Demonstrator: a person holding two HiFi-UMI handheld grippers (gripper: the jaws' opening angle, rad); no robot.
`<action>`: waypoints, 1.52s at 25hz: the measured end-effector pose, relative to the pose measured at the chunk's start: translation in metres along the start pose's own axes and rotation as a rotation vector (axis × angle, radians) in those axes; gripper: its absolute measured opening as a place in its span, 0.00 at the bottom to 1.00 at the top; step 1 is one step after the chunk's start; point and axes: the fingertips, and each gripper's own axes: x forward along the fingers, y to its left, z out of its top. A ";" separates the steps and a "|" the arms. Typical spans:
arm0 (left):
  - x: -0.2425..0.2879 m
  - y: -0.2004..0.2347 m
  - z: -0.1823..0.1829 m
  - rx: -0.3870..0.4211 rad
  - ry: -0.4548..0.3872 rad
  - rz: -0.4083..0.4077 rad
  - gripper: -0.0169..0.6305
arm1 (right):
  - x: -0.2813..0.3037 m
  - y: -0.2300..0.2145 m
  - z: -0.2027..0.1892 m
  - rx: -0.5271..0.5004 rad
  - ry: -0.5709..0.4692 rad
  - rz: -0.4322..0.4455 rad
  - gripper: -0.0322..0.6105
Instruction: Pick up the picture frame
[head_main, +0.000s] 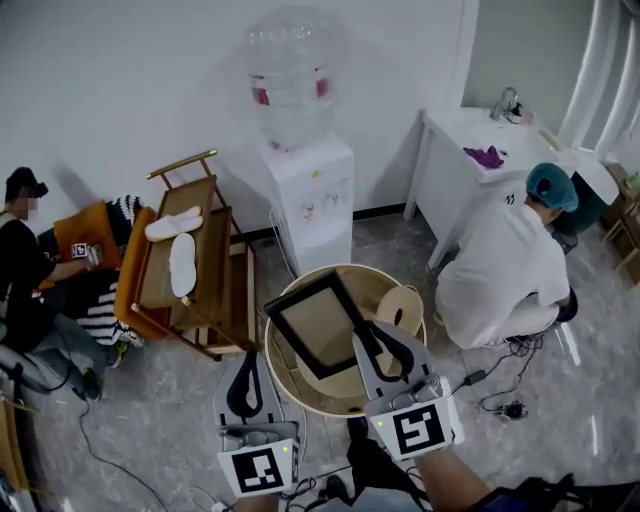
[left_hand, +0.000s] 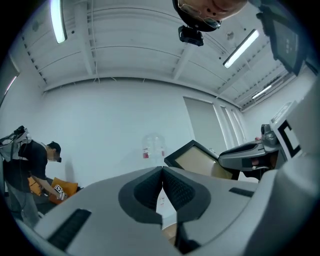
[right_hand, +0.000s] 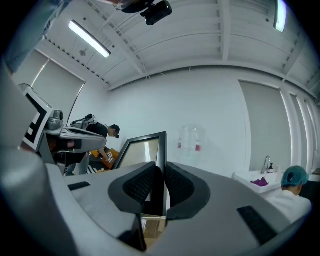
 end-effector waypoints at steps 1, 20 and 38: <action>-0.005 0.001 0.009 0.003 -0.011 0.001 0.05 | -0.006 0.001 0.010 -0.006 -0.007 -0.004 0.17; -0.079 0.003 0.108 0.014 -0.204 -0.008 0.05 | -0.079 0.028 0.112 -0.083 -0.151 -0.069 0.17; -0.088 0.004 0.121 0.030 -0.251 -0.046 0.05 | -0.091 0.035 0.131 -0.124 -0.178 -0.106 0.17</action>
